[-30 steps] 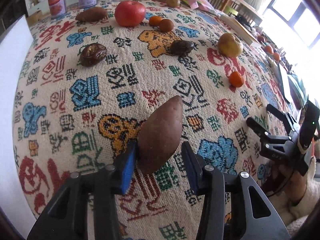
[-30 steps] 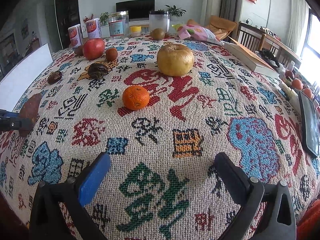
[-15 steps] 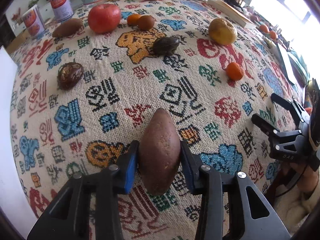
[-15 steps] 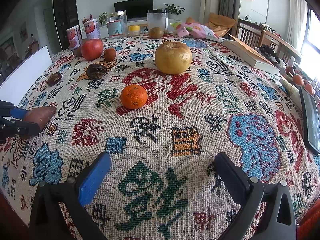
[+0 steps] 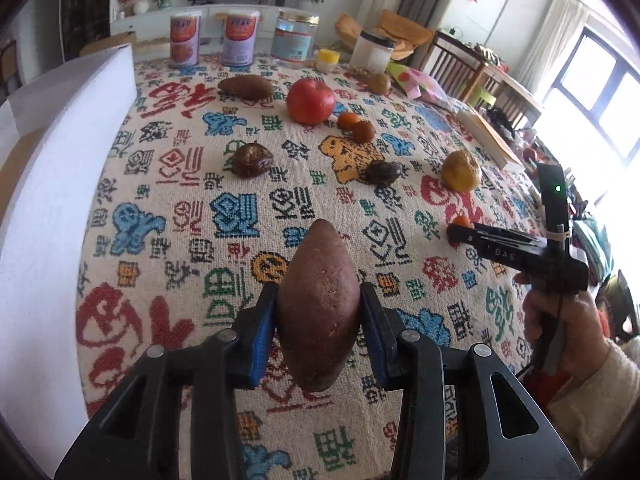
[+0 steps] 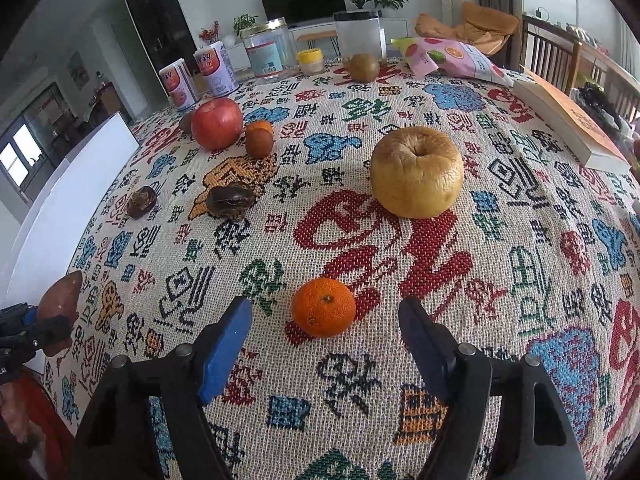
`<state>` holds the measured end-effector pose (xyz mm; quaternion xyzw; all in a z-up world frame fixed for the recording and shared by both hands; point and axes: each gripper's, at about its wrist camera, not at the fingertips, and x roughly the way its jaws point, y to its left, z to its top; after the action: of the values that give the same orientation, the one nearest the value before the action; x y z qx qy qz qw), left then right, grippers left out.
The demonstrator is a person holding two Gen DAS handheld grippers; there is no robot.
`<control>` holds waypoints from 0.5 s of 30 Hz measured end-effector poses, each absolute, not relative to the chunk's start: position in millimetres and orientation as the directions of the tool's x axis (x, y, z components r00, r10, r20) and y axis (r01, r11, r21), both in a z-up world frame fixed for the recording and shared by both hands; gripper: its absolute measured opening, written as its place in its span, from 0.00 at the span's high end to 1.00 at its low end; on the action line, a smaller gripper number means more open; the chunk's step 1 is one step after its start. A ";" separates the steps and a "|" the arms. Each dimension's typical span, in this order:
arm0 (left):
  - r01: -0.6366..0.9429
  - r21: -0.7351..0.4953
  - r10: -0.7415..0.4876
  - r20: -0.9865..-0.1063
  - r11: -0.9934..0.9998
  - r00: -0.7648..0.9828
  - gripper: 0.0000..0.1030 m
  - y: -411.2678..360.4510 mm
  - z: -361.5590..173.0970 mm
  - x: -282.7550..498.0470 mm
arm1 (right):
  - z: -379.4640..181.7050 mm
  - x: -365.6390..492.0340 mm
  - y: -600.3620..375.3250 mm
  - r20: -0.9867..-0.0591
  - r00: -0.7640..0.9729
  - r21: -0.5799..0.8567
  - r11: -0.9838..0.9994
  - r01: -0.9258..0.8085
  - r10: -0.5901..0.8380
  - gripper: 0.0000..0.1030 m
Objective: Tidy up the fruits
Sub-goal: 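Carry the sweet potato with the left tool while the right tool grasps the tangerine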
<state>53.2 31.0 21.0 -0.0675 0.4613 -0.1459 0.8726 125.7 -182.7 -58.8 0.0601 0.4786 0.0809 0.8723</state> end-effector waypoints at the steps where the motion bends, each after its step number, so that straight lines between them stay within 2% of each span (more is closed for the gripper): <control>1: 0.175 -0.273 -0.324 -0.770 0.946 0.550 0.61 42.8 31.6 45.7 | -64.1 130.1 -180.0 -0.842 0.506 0.171 0.982 -0.078 0.186 0.65; 2: 0.159 -0.298 -0.334 -0.750 0.941 0.571 0.61 56.9 43.7 37.2 | -62.0 128.3 -177.6 -0.838 0.528 0.124 0.990 -0.068 0.141 0.69; 3: 0.146 -0.321 -0.342 -0.728 0.936 0.594 0.61 72.2 56.8 28.5 | -60.1 125.9 -175.8 -0.839 0.520 0.137 0.987 -0.079 0.158 0.69; 6: 0.091 -0.342 -0.313 -0.678 0.935 0.665 0.60 120.6 96.2 7.9 | -41.2 113.7 -159.8 -0.821 0.495 0.253 0.959 -0.130 0.284 0.70; 9: -0.008 -0.299 -0.203 -0.667 0.954 0.717 0.60 174.7 121.3 -3.2 | 2.1 103.5 -108.5 -0.766 0.488 0.325 0.907 -0.268 0.419 0.70; 12: -0.164 -0.221 -0.040 -0.702 0.962 0.711 0.60 226.3 112.8 -5.5 | 45.1 89.4 -21.1 -0.710 0.407 0.382 0.800 -0.463 0.574 0.70; 15: -0.279 -0.178 0.051 -0.754 0.944 0.655 0.60 264.3 81.8 -2.4 | 70.2 74.5 72.3 -0.681 0.290 0.402 0.675 -0.619 0.672 0.69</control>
<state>-2.4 264.3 81.8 -0.1406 0.4051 0.0917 0.8987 74.5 72.3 70.2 0.0304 0.4397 0.4021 0.8026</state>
